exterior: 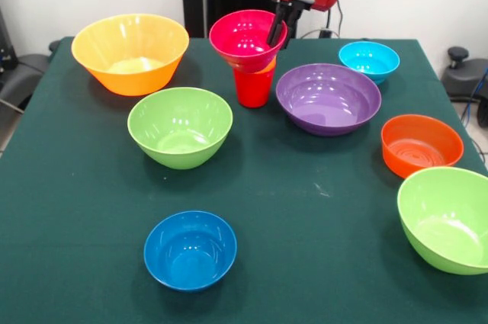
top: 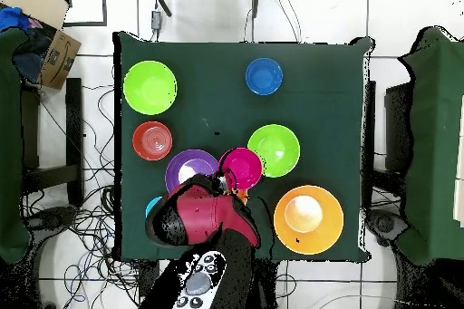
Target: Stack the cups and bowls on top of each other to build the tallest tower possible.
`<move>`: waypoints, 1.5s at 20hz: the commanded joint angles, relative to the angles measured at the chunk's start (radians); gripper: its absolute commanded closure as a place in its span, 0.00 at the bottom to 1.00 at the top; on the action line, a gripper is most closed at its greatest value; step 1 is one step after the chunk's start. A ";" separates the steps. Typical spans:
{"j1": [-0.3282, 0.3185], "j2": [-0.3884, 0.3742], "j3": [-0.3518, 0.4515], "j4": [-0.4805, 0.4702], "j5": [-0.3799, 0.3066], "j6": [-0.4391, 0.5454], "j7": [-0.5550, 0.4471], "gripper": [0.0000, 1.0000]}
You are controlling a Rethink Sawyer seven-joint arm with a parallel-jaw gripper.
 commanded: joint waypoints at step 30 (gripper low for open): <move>0.100 0.039 -0.050 0.027 0.018 0.064 0.163 1.00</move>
